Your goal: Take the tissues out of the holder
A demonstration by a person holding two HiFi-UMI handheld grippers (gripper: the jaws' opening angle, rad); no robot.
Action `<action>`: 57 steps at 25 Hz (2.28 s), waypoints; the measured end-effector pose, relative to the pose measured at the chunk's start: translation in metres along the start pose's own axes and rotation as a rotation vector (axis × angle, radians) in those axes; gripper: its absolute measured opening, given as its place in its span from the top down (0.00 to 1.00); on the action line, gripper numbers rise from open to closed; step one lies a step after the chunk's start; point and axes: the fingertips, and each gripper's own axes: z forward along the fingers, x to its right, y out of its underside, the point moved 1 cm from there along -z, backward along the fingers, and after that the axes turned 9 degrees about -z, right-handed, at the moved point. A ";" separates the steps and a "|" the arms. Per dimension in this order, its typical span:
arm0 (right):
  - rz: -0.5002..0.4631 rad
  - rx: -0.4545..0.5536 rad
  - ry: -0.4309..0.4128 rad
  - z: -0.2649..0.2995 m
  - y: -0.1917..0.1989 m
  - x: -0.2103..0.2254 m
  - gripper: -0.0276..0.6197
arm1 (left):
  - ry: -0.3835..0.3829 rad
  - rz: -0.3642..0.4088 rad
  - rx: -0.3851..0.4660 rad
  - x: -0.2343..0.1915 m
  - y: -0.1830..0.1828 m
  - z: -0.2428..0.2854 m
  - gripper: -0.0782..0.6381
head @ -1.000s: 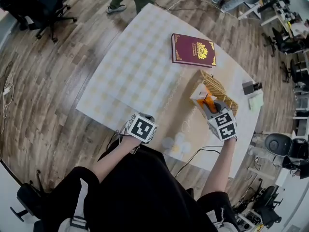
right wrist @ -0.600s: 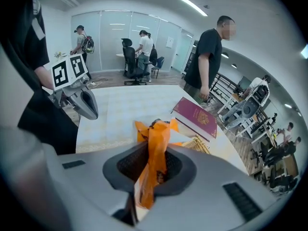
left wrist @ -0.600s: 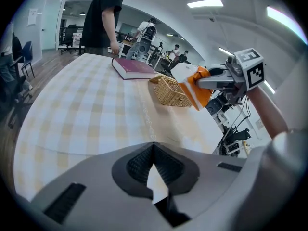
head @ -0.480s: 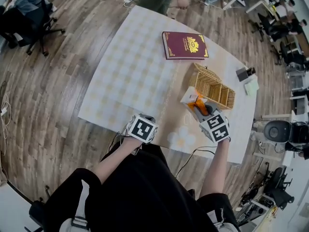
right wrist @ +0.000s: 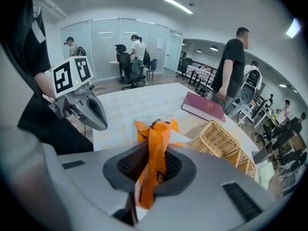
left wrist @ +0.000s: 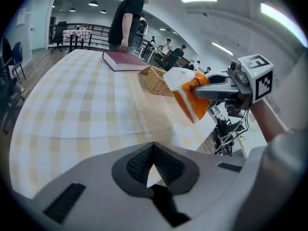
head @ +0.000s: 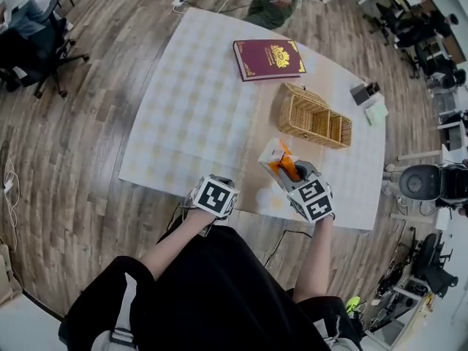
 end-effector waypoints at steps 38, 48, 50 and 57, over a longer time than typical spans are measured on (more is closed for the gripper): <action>0.025 0.108 -0.073 -0.060 0.012 -0.168 0.88 | -0.052 -0.037 0.046 0.062 0.119 -0.058 0.89; 0.079 0.157 -0.029 -0.054 -0.012 -0.173 0.88 | -0.070 -0.045 0.068 0.042 0.097 -0.075 0.89; 0.088 0.154 -0.035 -0.052 -0.017 -0.171 0.88 | -0.072 -0.045 0.072 0.037 0.090 -0.076 0.89; 0.123 0.130 -0.017 -0.019 -0.060 -0.181 0.88 | -0.058 -0.035 0.058 -0.015 0.079 -0.101 0.89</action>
